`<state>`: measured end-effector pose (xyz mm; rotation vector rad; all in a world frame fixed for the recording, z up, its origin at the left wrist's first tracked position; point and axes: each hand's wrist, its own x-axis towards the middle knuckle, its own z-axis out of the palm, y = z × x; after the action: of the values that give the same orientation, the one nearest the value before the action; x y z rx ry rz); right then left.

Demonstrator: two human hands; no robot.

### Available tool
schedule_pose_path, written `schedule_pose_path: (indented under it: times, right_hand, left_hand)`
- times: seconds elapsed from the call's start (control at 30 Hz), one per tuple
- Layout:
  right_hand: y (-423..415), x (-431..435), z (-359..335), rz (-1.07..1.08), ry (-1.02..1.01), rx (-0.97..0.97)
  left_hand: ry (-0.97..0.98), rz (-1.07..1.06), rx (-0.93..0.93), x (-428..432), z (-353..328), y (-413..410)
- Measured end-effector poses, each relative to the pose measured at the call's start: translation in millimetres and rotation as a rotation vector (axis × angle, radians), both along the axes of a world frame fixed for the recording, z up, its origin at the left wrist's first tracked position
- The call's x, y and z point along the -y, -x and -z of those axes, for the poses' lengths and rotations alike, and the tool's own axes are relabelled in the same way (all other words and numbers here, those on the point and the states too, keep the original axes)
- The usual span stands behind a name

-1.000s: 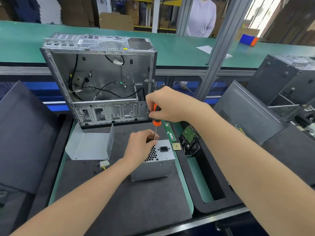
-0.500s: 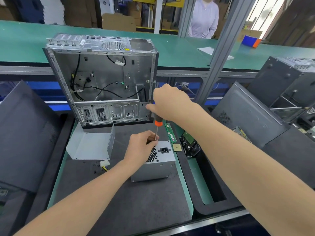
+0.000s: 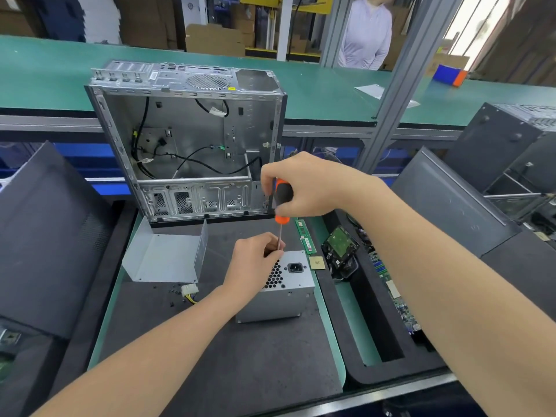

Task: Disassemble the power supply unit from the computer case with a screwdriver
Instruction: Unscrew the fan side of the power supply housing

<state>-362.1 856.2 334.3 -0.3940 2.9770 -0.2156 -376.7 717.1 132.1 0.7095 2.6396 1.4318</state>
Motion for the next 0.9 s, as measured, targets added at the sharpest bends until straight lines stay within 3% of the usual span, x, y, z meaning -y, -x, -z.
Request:
schedule_pose_path:
  times: [0.1, 0.2, 0.43, 0.63, 0.83, 0.9]
  right_hand:
    - [-0.1, 13.6, 11.0, 0.267, -0.267, -0.199]
    - [5.3, 18.2, 12.8, 0.331, -0.265, -0.153]
    - [4.6, 2.0, -8.2, -0.037, -0.077, 0.028]
    - [3.8, 1.0, -16.5, -0.105, -0.073, 0.099]
    - [4.6, 19.8, 9.0, 0.354, -0.321, -0.175]
    - [9.0, 21.2, 11.2, 0.337, -0.301, -0.179]
  left_hand:
    - [0.001, -0.003, 0.009, -0.5, 1.0, 1.3]
    - [0.003, 0.004, 0.009, -0.2, 2.0, 2.4]
    - [-0.016, 0.002, 0.035, 0.2, 2.5, 3.6]
    - [-0.019, -0.001, 0.033, -0.1, 2.6, 2.5]
    - [-0.014, -0.004, 0.038, -1.2, 1.2, 2.6]
    - [-0.018, -0.006, 0.036, -0.6, 0.9, 2.6]
